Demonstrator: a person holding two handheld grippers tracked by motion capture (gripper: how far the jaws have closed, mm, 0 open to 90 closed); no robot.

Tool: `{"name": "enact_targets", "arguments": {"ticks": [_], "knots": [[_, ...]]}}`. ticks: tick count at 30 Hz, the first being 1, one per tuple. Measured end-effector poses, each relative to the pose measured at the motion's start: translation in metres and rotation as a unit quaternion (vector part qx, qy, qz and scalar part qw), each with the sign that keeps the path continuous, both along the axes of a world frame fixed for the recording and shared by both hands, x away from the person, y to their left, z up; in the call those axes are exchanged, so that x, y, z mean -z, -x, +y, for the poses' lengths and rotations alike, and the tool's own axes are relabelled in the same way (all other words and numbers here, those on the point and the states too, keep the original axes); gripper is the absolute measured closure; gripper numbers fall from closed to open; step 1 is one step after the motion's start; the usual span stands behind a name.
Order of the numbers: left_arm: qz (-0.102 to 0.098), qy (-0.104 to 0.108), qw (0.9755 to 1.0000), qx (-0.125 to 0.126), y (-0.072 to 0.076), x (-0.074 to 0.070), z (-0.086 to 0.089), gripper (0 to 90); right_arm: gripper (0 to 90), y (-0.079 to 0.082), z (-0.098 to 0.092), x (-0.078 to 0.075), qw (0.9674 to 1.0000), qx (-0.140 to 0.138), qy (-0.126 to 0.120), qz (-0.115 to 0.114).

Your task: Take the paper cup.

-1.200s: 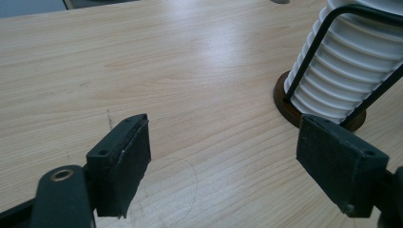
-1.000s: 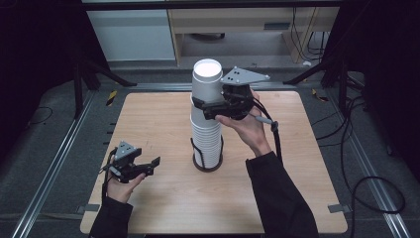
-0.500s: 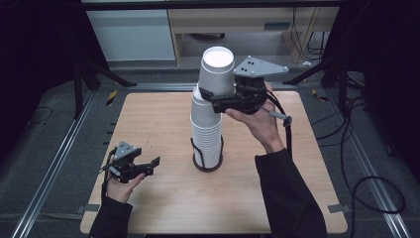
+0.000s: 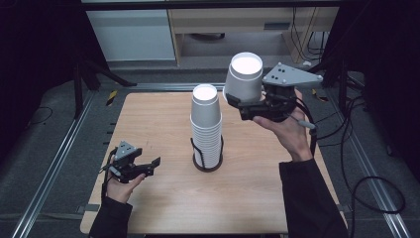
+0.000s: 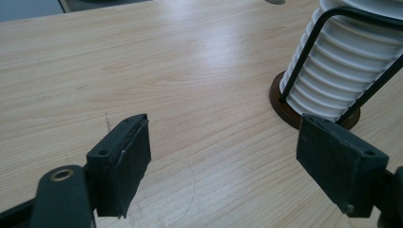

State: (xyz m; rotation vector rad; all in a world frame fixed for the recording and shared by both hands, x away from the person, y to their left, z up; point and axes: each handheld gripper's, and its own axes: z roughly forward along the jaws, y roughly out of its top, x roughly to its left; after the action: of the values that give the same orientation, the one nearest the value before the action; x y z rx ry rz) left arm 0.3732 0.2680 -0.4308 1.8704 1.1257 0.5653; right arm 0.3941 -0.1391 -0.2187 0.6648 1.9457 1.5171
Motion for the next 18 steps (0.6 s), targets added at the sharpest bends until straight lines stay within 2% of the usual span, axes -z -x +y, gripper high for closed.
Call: {"name": "enact_targets", "arguments": {"ticks": [3,5,6,8,12,15,16,18], "knots": [[0.001,-0.003,1.0000,0.004,0.000,0.000,-0.002,18.2,14.4,0.006,-0.015,0.015,0.9999,0.002,0.007,0.014],[0.002,-0.005,1.0000,0.006,0.000,0.000,-0.002,18.2,14.4,0.006,-0.017,0.018,0.9998,0.002,0.008,0.016],[0.001,-0.009,0.9999,0.007,0.000,0.000,-0.003,18.3,14.4,0.008,-0.022,0.027,0.9996,0.005,0.012,0.024],[0.001,-0.010,0.9999,0.009,0.001,0.000,-0.003,18.4,14.5,0.009,-0.027,0.035,0.9994,0.005,0.015,0.030],[0.001,-0.008,0.9999,0.014,0.001,-0.001,-0.004,18.6,14.5,0.012,-0.034,0.046,0.9991,0.003,0.018,0.039],[0.001,-0.010,0.9998,0.019,0.002,-0.002,-0.006,18.7,14.4,0.017,-0.041,0.061,0.9983,-0.005,0.024,0.052],[0.001,-0.011,0.9997,0.021,0.002,-0.002,-0.007,18.7,14.4,0.017,-0.041,0.061,0.9983,-0.005,0.024,0.052],[0.002,-0.013,0.9996,0.026,0.002,-0.001,-0.008,18.7,14.4,0.021,-0.045,0.075,0.9975,-0.015,0.029,0.062]]}}
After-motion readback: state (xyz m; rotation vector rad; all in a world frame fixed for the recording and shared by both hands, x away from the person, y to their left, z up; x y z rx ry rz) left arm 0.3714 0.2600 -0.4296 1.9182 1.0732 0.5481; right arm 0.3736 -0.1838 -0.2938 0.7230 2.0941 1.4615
